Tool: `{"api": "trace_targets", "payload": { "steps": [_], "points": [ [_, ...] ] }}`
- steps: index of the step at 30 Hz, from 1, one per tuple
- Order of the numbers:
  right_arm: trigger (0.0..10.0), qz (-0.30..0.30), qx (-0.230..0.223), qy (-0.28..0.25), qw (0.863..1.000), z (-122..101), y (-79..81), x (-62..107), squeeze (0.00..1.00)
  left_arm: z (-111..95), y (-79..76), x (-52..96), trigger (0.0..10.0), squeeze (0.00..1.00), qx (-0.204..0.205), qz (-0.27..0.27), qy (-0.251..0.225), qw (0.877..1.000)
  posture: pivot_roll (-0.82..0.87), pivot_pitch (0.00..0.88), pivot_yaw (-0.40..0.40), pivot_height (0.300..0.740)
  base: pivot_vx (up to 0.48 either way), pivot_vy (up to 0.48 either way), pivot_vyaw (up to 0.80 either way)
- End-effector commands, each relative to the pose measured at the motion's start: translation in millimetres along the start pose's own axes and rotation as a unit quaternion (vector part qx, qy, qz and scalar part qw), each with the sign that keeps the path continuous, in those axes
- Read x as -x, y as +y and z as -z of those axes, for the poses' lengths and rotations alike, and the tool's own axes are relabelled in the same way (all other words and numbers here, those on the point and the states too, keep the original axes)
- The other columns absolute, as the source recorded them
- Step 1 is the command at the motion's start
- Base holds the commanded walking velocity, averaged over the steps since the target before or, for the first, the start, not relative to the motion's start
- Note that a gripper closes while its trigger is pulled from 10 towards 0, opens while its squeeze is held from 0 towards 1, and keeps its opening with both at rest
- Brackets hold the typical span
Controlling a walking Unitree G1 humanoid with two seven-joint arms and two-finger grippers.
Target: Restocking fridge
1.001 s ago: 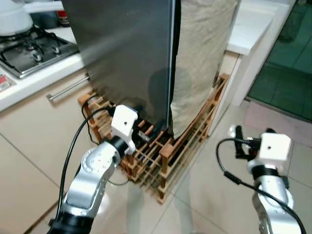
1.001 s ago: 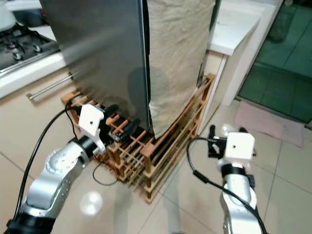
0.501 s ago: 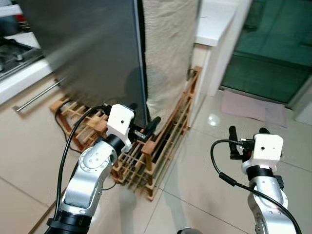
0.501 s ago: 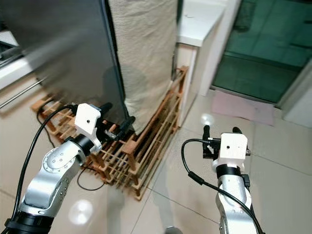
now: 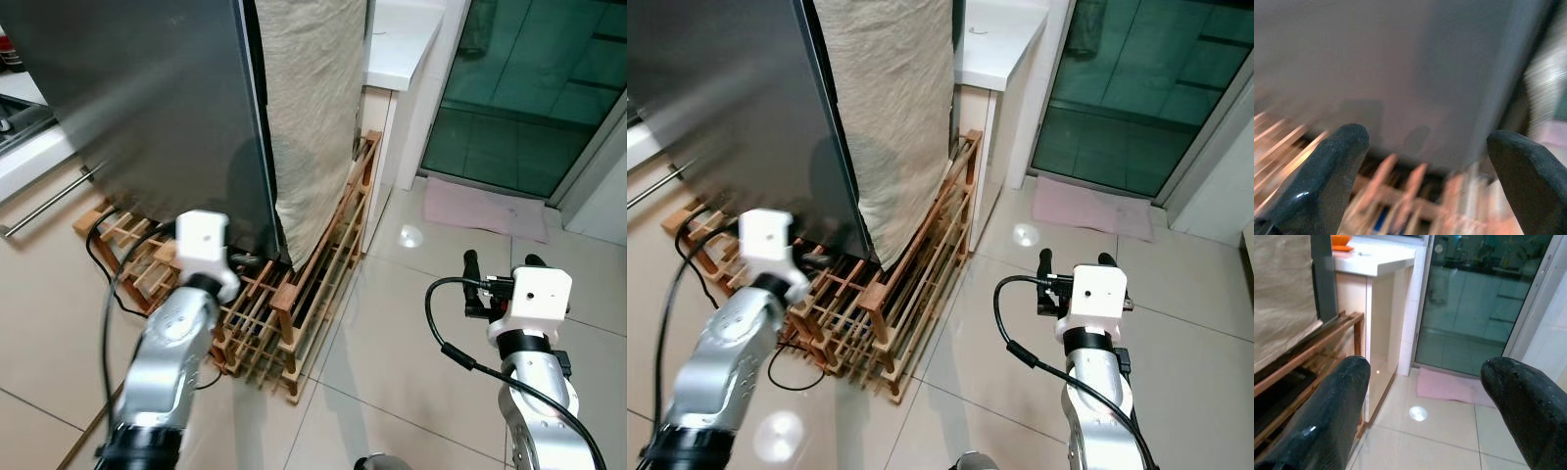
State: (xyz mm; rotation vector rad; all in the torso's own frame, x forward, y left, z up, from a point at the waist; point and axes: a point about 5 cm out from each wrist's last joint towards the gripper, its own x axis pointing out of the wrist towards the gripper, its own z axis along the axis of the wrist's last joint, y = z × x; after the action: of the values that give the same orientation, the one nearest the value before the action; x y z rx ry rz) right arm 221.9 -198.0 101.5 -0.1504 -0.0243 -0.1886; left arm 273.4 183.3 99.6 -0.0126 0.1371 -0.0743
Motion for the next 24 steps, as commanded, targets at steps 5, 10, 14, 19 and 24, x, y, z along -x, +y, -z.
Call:
{"api": "trace_targets", "payload": {
  "steps": [5, 10, 14, 19, 24],
  "points": [
    [10.0, -0.005, 0.019, -0.002, 1.0, 13.7, -5.3, 31.0, 0.0, 9.7, 15.3, 25.5, 10.0, 0.0, -0.103, 0.002, -0.038, 0.994, -0.12, 0.0, 0.028, 0.736, 0.0, 0.0, 0.0],
    [10.0, -0.019, 0.04, 0.018, 0.999, 21.8, -12.8, 50.6, 0.0, 18.0, 16.2, 44.2, 10.0, 0.0, -0.104, 0.008, -0.017, 0.994, -0.14, 0.0, 0.024, 0.736, 0.0, 0.0, 0.0],
    [10.0, -0.017, 0.045, 0.013, 0.999, 25.8, -15.9, 48.6, 0.0, 12.8, -1.9, 43.0, 10.0, 0.0, -0.06, 0.042, -0.041, 0.997, -0.14, 0.0, 0.019, 0.736, 0.0, 0.0, 0.0],
    [10.0, -0.022, 0.051, 0.01, 0.998, 31.0, -18.7, 46.9, 0.0, 6.4, -16.6, 36.6, 10.0, 0.0, -0.059, 0.049, -0.075, 0.994, -0.14, 0.0, 0.011, 0.736, 0.252, 0.0, 0.0],
    [10.0, -0.026, 0.053, 0.006, 0.998, 29.8, -19.9, 46.8, 0.0, -0.6, -20.0, 34.8, 10.0, 0.0, -0.057, 0.061, -0.087, 0.993, -0.13, 0.0, 0.007, 0.736, 0.424, 0.0, 0.0]
  ]
}}
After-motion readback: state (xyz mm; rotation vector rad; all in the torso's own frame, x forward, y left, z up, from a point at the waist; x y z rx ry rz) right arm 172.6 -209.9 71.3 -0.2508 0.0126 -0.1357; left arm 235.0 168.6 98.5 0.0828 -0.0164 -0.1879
